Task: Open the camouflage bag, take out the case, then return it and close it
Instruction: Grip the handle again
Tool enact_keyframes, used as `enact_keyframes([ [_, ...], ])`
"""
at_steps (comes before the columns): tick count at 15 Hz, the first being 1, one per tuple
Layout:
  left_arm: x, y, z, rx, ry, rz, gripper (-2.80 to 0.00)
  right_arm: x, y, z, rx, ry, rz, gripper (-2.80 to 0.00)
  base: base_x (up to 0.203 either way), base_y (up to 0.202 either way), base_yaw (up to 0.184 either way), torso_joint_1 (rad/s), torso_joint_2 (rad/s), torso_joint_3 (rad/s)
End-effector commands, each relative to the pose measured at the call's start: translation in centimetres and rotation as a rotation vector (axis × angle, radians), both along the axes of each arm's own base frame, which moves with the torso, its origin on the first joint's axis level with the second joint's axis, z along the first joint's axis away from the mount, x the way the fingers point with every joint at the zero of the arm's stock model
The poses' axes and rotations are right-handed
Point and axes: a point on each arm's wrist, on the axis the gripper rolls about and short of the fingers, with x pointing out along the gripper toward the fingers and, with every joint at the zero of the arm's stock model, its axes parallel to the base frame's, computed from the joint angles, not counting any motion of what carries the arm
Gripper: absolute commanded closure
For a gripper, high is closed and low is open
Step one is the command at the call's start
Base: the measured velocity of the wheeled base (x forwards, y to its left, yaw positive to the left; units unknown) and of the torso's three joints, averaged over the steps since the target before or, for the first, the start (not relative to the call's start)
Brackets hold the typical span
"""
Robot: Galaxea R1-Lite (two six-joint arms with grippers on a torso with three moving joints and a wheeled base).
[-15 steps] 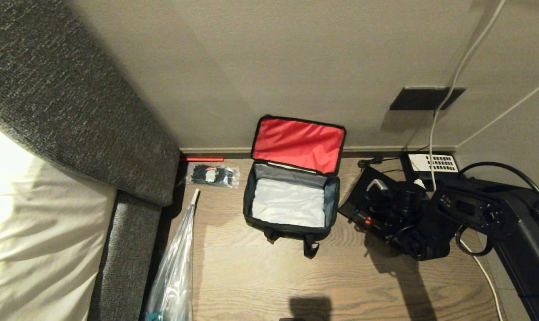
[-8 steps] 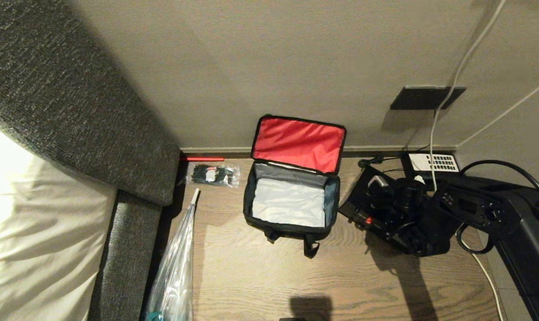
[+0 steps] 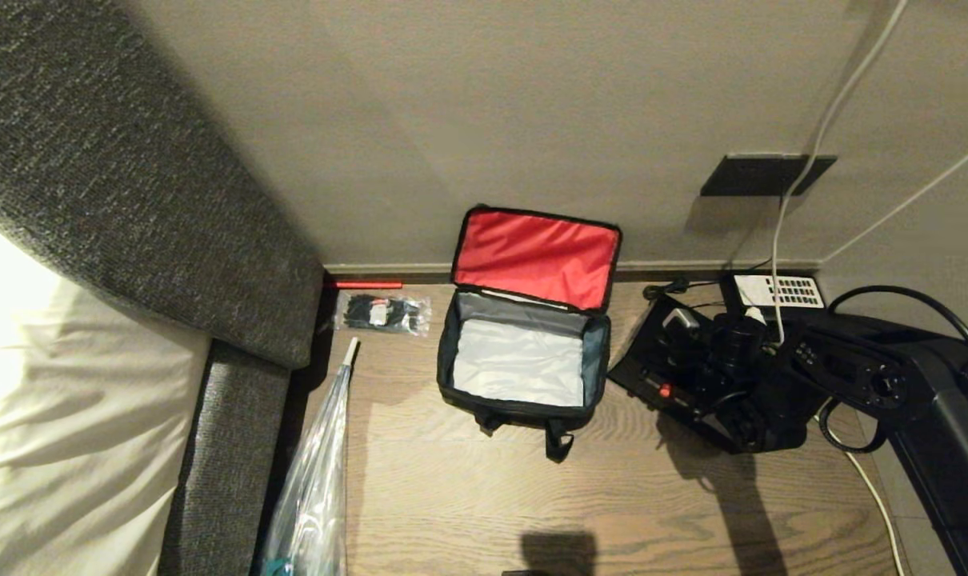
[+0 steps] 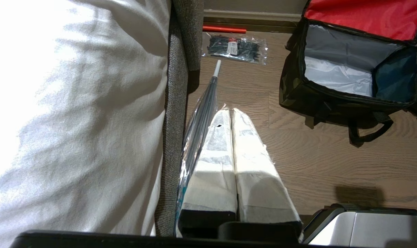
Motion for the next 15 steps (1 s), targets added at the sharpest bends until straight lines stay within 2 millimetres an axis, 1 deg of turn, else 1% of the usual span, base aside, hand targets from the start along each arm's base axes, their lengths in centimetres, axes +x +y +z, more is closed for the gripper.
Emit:
enact_keyframes([
  [1,0.0,0.0,-0.1,0.000,0.001,0.000,0.00,0.2,-0.2,-0.4,-0.011,0.003,-0.007,-2.80,0.000,0.000,0.000,0.000,0.00,0.000],
  [3,0.0,0.0,-0.1,0.000,0.001,0.000,0.00,0.5,-0.4,-0.4,-0.012,-0.004,-0.014,-2.80,0.000,0.000,0.000,0.000,0.00,0.000],
  [8,0.0,0.0,-0.1,0.000,0.000,0.000,0.00,1.9,-1.6,1.2,-0.037,-0.052,-0.042,-2.80,0.000,0.000,0.000,0.000,0.00,0.000],
  [10,0.0,0.0,-0.1,0.000,0.001,0.000,0.00,2.0,-1.7,0.7,-0.039,-0.043,-0.044,-2.80,0.000,0.000,0.000,0.000,0.00,0.000],
  [12,0.0,0.0,-0.1,0.000,0.001,0.000,0.00,2.5,-1.8,1.1,-0.040,-0.048,-0.048,-2.80,0.000,0.000,0.000,0.000,0.00,0.000],
  [14,0.0,0.0,-0.1,0.000,0.000,0.000,0.00,2.7,-2.2,0.9,-0.041,-0.031,-0.058,-2.80,0.000,0.000,0.000,0.000,0.00,0.000],
  [15,0.0,0.0,0.0,0.000,-0.001,0.001,0.00,2.7,-2.3,0.7,-0.041,-0.031,-0.056,0.00,0.000,0.000,0.000,0.000,0.00,0.000],
])
